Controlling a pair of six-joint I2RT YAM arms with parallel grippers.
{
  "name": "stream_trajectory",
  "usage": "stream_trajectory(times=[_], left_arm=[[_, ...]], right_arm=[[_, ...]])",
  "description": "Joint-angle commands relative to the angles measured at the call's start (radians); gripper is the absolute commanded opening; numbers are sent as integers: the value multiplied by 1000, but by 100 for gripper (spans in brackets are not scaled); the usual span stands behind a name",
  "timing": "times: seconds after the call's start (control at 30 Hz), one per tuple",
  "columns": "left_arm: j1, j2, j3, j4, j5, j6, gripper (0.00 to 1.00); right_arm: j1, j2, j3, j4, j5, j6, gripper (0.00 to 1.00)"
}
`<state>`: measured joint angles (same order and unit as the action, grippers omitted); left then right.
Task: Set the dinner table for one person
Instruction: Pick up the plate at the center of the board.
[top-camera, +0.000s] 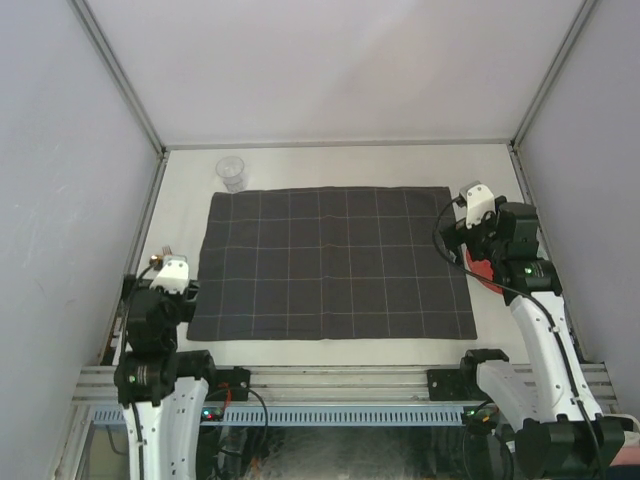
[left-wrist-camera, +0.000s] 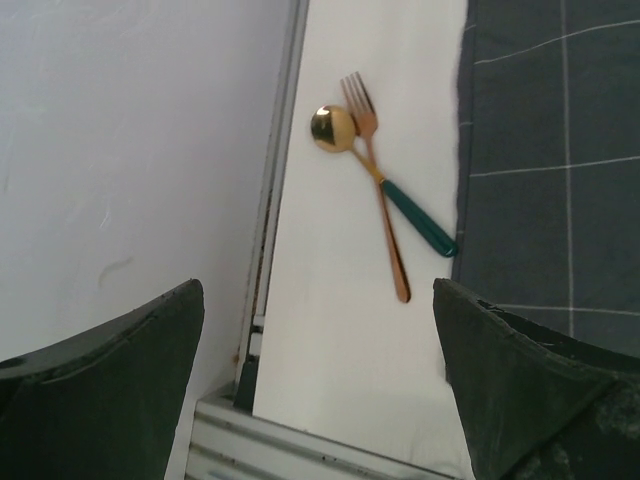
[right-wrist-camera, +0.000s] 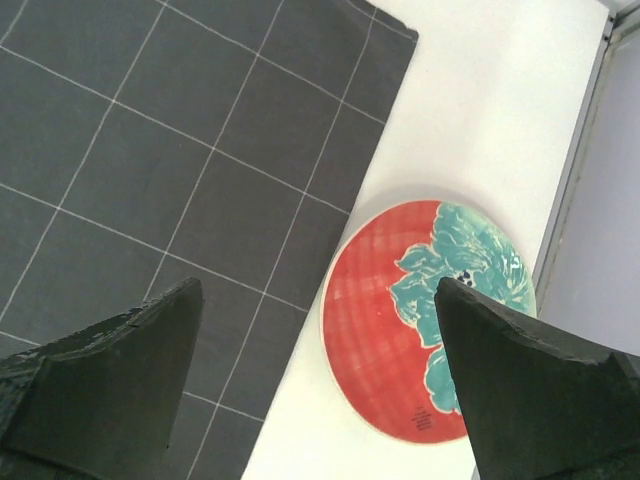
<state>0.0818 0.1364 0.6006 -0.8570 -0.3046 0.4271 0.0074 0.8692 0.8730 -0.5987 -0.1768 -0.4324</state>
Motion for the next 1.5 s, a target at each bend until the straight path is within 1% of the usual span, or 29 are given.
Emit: stream_trajectory(times=[0.0,0.13,0.2,0.33,0.4,0.5,0.6,0.73,0.83,0.93,1.1,1.23,1.47], left_arm=[[11,124,13,167,115,-25,100],[11,222,57,199,168,-25,100],[11,255,80,196,179,-27,100],[10,256,84,203,169,-30,100],[10,234,65,219,153,-35,100],[11,208,53,212,145,-32,100],[10,183,42,203,116,1,100],[11,150,22,223,74,26,100],[10,146,24,211,81,34,100],[11,146,28,208,67,46,100],[10,142,26,206,42,68,100],[10,157,30,218,37,73,100],[10,185,38,220,57,56,100]], right_arm=[[17,-49,-6,-16,63,-17,100],[102,-37,-7,-106,193,-122,100],[176,2,-7,-142,290,-165,100],[314,79,-22,-159,496,-241,100],[339,103,-42,-132,539,-271,100],[351,147,-68,-96,560,-313,100],[370,197,-125,-41,663,-366,100],[329,239,-146,-32,653,-368,100],[338,291,-146,-60,643,-350,100],[341,359,-157,-67,681,-335,100],[333,359,-196,-21,672,-348,100],[335,388,-196,-10,712,-355,100],[271,446,-197,19,712,-368,100]])
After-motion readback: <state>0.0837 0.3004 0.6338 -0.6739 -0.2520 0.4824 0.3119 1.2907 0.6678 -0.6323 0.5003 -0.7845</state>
